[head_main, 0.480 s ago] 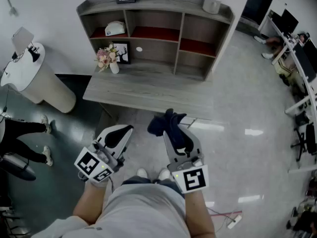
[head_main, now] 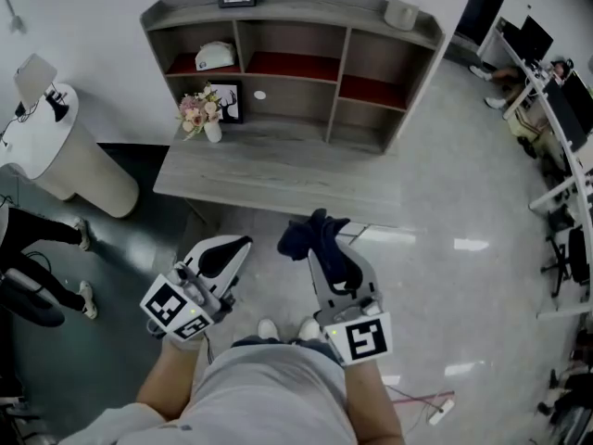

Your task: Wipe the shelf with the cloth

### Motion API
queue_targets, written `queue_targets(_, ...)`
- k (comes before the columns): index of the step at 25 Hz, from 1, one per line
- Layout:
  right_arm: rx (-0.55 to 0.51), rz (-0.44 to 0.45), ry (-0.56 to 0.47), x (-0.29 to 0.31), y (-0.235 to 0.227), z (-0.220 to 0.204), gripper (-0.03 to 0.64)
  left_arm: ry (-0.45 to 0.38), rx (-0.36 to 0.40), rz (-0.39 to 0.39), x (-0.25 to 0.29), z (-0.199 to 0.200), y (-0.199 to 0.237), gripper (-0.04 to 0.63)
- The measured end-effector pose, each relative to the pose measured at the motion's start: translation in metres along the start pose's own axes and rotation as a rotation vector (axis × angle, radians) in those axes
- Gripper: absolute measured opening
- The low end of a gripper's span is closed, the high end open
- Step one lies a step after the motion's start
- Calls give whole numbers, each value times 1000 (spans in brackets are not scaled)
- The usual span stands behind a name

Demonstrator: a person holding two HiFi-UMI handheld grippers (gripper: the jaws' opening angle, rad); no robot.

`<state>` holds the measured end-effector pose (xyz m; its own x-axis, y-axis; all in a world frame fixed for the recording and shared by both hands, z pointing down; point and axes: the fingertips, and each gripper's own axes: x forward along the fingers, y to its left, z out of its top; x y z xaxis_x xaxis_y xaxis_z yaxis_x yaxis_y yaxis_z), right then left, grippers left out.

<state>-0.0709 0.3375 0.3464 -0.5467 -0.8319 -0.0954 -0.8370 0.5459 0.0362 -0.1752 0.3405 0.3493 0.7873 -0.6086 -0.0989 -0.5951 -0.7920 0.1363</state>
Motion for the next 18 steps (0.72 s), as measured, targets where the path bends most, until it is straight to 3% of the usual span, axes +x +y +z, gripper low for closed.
queue_targets(6, -14, -29, 48, 17, 2, -11, 94, 33, 22, -30, -2, -4, 14, 14)
queue_targets(13, -8, -103, 64, 39, 10, -20, 95, 19, -19, -39, -16, -4, 47, 14)
queue_targets(18, -20, -125, 70, 51, 13, -27, 98, 66, 20, -29, -17, -12, 60, 14)
